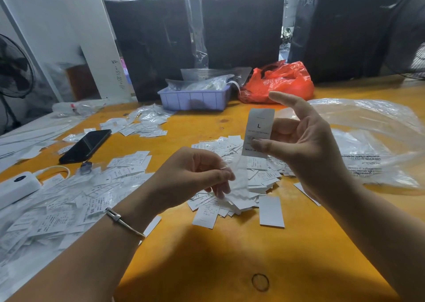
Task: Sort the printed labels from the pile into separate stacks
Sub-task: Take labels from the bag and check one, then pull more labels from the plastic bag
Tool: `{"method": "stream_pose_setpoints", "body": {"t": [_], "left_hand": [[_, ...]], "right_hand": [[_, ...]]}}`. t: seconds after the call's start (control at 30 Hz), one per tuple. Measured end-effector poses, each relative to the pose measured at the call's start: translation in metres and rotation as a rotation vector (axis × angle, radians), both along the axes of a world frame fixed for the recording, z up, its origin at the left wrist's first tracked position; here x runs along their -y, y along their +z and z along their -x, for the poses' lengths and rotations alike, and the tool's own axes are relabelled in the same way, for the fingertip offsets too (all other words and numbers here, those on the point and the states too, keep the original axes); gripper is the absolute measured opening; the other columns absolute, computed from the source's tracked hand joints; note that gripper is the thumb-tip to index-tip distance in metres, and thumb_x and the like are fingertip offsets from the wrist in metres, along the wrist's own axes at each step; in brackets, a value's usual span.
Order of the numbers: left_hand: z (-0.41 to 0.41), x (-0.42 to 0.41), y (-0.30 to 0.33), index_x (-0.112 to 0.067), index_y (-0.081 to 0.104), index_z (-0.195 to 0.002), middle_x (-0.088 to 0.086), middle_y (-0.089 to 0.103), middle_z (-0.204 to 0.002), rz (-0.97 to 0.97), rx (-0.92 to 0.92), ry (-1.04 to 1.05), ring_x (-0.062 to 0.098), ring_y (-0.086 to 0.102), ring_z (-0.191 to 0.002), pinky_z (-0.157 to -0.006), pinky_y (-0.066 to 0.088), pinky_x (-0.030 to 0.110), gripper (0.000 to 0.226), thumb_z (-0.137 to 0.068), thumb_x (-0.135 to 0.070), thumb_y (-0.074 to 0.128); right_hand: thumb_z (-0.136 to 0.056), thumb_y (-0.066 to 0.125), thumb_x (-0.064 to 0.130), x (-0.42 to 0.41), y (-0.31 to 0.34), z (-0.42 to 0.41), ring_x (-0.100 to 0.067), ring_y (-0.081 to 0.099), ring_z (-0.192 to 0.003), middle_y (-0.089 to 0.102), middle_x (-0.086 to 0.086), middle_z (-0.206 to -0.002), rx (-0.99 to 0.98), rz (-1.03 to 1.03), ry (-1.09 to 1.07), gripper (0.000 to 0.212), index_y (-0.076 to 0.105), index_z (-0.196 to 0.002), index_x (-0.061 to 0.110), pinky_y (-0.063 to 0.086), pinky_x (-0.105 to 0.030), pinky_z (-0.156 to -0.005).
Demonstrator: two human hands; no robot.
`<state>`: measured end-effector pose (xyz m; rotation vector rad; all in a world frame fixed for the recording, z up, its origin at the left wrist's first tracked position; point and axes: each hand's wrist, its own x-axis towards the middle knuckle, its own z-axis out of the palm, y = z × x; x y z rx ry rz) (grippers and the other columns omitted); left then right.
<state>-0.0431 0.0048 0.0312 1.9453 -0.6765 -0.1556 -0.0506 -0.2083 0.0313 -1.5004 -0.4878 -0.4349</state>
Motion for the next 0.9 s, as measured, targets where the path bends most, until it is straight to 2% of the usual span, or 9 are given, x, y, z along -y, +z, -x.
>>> {"method": "stream_pose_setpoints", "body": {"t": [0.1,0.2,0.27,0.37,0.47,0.63,0.7,0.8,0.9], "left_hand": [[-0.001,-0.002,-0.001,-0.005,0.073,-0.088,0.007,0.074,-0.075,0.003,-0.001,-0.009,0.015,0.069,-0.066,-0.058,0.050,0.017,0.012,-0.091,-0.007,0.062],[-0.002,-0.002,-0.001,-0.012,0.075,-0.088,0.004,0.075,-0.080,0.048,0.024,0.035,0.015,0.068,-0.072,-0.060,0.051,0.019,0.016,-0.088,-0.023,0.064],[-0.003,-0.003,-0.001,-0.018,0.078,-0.088,0.000,0.075,-0.084,0.120,0.035,0.102,0.012,0.065,-0.074,-0.061,0.050,0.019,0.020,-0.080,-0.032,0.067],[-0.005,-0.006,0.001,-0.019,0.078,-0.085,-0.001,0.072,-0.079,0.249,-0.048,0.148,0.011,0.063,-0.070,-0.062,0.051,0.019,0.015,-0.074,-0.027,0.072],[-0.006,-0.007,0.003,-0.008,0.069,-0.082,0.007,0.070,-0.077,0.355,-0.161,0.128,0.018,0.067,-0.070,-0.062,0.054,0.022,0.013,-0.073,-0.011,0.078],[-0.005,-0.007,0.006,-0.007,0.065,-0.070,0.015,0.072,-0.081,0.472,-0.292,0.126,0.027,0.073,-0.078,-0.065,0.058,0.027,0.005,-0.069,-0.002,0.067],[-0.005,-0.006,0.006,-0.016,0.072,-0.068,0.012,0.073,-0.089,0.435,-0.278,0.112,0.024,0.072,-0.088,-0.075,0.058,0.028,0.011,-0.070,-0.006,0.074],[-0.004,-0.004,0.004,-0.019,0.074,-0.073,0.003,0.071,-0.086,0.255,-0.189,0.120,0.014,0.067,-0.085,-0.077,0.056,0.024,0.013,-0.067,-0.021,0.085],[-0.004,-0.003,0.000,-0.016,0.073,-0.077,0.001,0.065,-0.074,0.121,-0.140,0.144,0.011,0.060,-0.073,-0.068,0.050,0.021,0.022,-0.065,-0.029,0.086]], "right_hand": [[-0.073,0.076,-0.005,0.001,-0.001,-0.001,-0.022,0.072,-0.089,0.075,-0.008,-0.092,0.002,0.020,-0.004,0.073,0.044,-0.134,0.020,0.059,-0.033,-0.076],[-0.081,0.068,-0.006,0.001,-0.001,-0.001,-0.019,0.071,-0.081,0.075,-0.002,-0.086,0.045,0.068,-0.073,0.062,0.052,-0.130,0.029,0.059,-0.030,-0.071],[-0.085,0.060,-0.006,0.000,-0.003,-0.003,-0.024,0.062,-0.066,0.072,0.006,-0.074,0.063,0.178,-0.195,0.052,0.065,-0.117,0.035,0.056,-0.040,-0.062],[-0.089,0.052,-0.003,-0.003,-0.008,-0.006,-0.031,0.042,-0.058,0.067,-0.010,-0.069,-0.024,0.292,-0.208,0.051,0.064,-0.120,0.036,0.044,-0.051,-0.051],[-0.092,0.049,0.001,-0.006,-0.009,-0.004,-0.026,0.035,-0.055,0.045,-0.028,-0.064,-0.127,0.366,-0.121,0.058,0.052,-0.133,0.042,0.039,-0.039,-0.048],[-0.088,0.052,-0.002,-0.008,-0.007,0.000,-0.007,0.049,-0.052,0.070,-0.008,-0.074,-0.232,0.406,0.052,0.038,0.078,-0.088,0.026,0.037,-0.017,-0.045],[-0.085,0.068,0.015,-0.010,-0.007,0.003,-0.008,0.051,-0.058,0.069,-0.014,-0.077,-0.276,0.395,0.202,0.013,0.078,-0.089,0.021,0.035,-0.017,-0.048],[-0.073,0.072,0.044,-0.011,-0.008,0.004,-0.010,0.050,-0.061,0.064,-0.009,-0.068,-0.239,0.370,0.226,0.030,0.077,-0.087,0.018,0.035,-0.017,-0.050],[-0.079,0.071,0.024,-0.010,-0.009,0.001,-0.007,0.053,-0.057,0.065,-0.002,-0.062,-0.177,0.283,0.143,0.018,0.075,-0.083,0.007,0.041,-0.017,-0.053]]}}
